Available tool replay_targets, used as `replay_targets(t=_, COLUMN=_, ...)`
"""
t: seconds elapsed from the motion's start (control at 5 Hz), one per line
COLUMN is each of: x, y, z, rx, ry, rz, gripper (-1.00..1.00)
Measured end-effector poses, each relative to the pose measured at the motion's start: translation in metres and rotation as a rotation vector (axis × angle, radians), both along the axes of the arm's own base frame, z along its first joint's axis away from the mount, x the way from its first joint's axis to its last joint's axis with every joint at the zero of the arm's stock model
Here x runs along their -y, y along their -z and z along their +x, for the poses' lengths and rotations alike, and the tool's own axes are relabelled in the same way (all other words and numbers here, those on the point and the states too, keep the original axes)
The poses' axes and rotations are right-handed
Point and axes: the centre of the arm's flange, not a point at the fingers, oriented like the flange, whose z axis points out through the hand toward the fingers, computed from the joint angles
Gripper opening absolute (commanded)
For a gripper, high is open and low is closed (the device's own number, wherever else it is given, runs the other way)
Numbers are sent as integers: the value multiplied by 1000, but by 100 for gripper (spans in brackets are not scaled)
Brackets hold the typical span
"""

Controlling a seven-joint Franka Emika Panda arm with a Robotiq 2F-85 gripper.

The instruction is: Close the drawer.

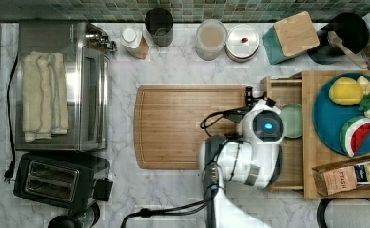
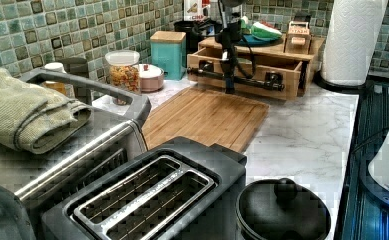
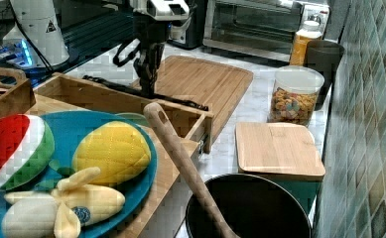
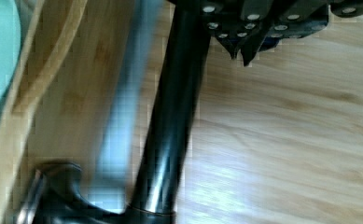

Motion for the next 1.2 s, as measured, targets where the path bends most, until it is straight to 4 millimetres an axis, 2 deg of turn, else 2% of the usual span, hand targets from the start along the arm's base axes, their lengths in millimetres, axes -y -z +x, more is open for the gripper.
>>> replay_targets(t=0.2, x=49, y=-2, z=-3, rx=4, ry=41, rz=4, gripper=-100)
replay_targets(t=0.4, x=87, y=-5, z=-10, rx=45, ry=118, rz=-15, gripper=-100)
replay_targets(t=0.6, x=98, y=-5, z=-17, rx=110, ry=134, rz=-41, gripper=-100)
replay_targets(t=1.2, x=92, y=-4, z=-24, rx=143, ry=84, rz=-75, gripper=-100)
